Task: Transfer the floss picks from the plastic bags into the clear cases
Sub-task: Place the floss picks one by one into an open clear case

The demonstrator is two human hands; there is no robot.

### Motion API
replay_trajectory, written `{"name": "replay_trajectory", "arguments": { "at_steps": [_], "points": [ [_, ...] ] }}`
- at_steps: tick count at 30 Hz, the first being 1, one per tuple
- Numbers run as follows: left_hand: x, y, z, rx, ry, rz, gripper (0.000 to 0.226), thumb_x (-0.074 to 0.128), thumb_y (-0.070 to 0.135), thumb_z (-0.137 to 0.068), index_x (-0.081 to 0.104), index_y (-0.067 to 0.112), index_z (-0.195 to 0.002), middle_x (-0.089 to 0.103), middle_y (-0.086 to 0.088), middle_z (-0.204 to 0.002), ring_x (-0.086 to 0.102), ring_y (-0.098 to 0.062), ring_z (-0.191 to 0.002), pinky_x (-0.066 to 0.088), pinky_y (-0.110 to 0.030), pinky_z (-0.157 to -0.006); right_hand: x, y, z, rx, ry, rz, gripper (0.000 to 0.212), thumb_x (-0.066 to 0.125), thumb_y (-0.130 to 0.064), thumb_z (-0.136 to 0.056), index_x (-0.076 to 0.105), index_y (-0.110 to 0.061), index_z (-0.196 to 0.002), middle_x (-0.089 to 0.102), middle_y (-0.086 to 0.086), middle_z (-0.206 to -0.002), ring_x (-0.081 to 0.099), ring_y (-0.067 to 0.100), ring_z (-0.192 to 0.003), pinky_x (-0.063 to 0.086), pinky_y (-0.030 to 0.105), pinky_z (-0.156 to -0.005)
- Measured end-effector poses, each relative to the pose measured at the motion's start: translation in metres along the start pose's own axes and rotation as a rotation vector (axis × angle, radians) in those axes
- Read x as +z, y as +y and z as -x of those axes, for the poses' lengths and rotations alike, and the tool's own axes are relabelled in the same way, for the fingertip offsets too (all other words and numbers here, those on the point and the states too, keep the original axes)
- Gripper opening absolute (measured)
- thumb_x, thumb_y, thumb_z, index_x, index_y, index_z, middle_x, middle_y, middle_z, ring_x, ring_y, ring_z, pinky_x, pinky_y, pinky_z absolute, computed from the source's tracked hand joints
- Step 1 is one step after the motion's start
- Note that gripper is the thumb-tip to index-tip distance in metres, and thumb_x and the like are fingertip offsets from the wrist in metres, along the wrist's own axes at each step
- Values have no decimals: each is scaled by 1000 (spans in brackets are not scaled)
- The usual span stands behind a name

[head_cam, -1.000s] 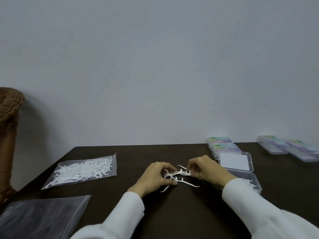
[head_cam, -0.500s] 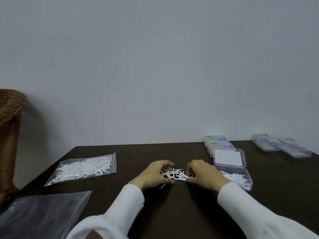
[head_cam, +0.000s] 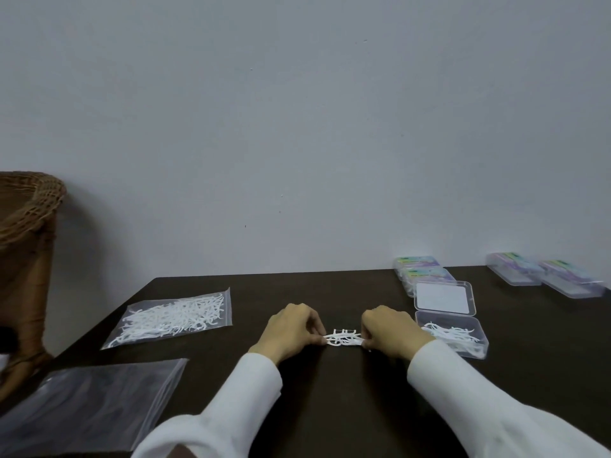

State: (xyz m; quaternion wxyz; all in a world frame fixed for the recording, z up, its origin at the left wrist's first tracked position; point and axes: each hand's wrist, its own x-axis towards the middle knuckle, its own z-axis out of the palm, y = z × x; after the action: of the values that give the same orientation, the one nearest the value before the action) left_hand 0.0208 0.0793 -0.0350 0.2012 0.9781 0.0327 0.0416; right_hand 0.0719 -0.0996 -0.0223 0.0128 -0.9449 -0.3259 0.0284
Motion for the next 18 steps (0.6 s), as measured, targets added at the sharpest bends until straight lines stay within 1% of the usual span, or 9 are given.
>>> {"name": "replay_trajectory", "arguments": {
  "at_steps": [3,6,10,13,15,18],
  "points": [
    [-2,6,1,35,-88,-138,19,62,31,-89,66,20,-104,65,4,-106,60,-12,-97,45,-26,-84,-3,-1,2,-27,-91,75,27,48,-23,-95,55,-8,-116,56,12,-124,51,27,-115,38,40,-98],
    [-3,14,2,81,-157,-258,23,53,28,-96,62,14,-112,63,-2,-114,58,-18,-104,44,-29,-87,-1,-1,6,-59,-119,192,29,42,-23,-98,54,-5,-117,53,15,-127,45,29,-121,32,46,-102],
    [-3,19,5,111,-167,-367,29,46,26,-99,58,8,-117,56,-10,-120,53,-24,-110,45,-38,-95,4,-1,10,-90,-125,304,35,33,-22,-100,46,-3,-126,46,15,-134,36,29,-127,28,47,-104],
    [-1,18,8,122,-145,-383,29,46,26,-99,57,7,-118,55,-10,-121,51,-24,-112,43,-38,-96,5,3,14,-98,-85,280,36,33,-26,-100,46,-4,-125,48,14,-133,38,28,-126,28,46,-104],
    [-3,16,10,125,-116,-370,26,47,26,-98,57,9,-116,55,-8,-122,51,-23,-112,42,-36,-96,4,7,15,-102,-35,233,33,33,-28,-100,46,-6,-121,52,13,-129,44,28,-122,28,44,-102],
    [-6,12,12,112,-67,-326,23,49,28,-97,58,13,-112,60,-5,-119,55,-22,-109,39,-32,-94,-1,15,17,-92,63,50,27,34,-32,-100,47,-13,-113,60,7,-118,54,26,-111,30,40,-100]
  ]
}}
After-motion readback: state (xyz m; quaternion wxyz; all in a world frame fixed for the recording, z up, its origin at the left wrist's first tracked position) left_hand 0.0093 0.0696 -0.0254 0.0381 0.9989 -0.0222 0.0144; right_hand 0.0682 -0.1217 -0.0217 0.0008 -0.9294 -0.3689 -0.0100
